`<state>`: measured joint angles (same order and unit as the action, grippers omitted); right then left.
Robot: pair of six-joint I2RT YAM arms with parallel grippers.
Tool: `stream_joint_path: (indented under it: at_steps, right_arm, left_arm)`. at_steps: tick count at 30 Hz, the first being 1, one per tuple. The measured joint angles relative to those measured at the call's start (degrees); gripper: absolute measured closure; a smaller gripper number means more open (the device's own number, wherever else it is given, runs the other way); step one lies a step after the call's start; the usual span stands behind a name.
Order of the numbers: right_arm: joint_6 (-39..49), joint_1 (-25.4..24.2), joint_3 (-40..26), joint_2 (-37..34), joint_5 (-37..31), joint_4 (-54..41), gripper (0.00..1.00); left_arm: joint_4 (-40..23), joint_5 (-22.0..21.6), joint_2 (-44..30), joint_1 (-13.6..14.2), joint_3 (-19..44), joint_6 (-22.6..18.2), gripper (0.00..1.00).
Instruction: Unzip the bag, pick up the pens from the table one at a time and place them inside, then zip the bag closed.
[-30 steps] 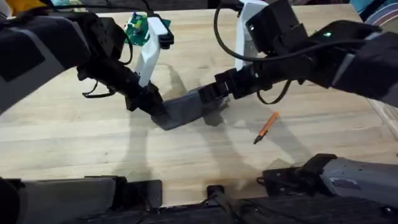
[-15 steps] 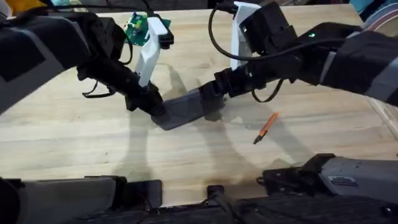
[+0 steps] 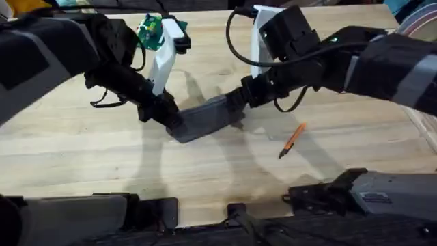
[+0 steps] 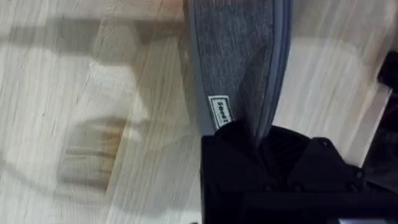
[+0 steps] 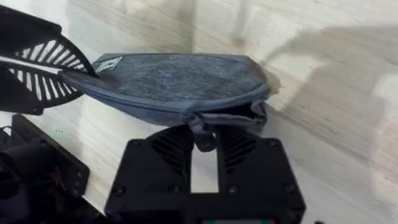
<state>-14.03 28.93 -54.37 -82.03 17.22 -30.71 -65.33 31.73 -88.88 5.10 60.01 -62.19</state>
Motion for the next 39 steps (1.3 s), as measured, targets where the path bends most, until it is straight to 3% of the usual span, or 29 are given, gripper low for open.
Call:
stream_joint_path:
  at_steps: [3,4,5,16,28,34,39]
  right_arm:
    - [-0.54,0.04,0.0,-0.1,0.18,0.01,0.864]
    - [-0.87,0.11,0.0,-0.12,0.32,0.04,0.953]
    - [-0.82,0.12,0.0,-0.12,0.39,0.01,0.961]
    - [-0.95,0.15,0.0,0.17,0.43,-0.69,0.967]
    - [-0.53,0.65,0.0,6.16,0.24,-1.38,0.968]
    - [-0.41,5.08,0.0,6.15,-1.0,1.54,0.968]
    - [-0.8,10.55,0.0,5.89,-1.98,9.93,0.969]
  left_arm:
    - [0.01,0.0,0.0,0.0,0.0,0.02,0.958]
    - [0.04,0.0,0.0,0.0,0.0,0.02,0.958]
    - [0.04,0.0,0.0,0.0,0.0,0.02,0.958]
    - [0.01,0.02,0.0,0.0,0.0,0.02,0.958]
    - [-0.2,0.0,0.0,0.0,0.0,0.0,0.959]
    - [-0.03,-0.12,0.0,0.0,0.0,0.02,0.959]
    - [0.07,-0.99,0.0,-0.28,0.0,0.02,0.959]
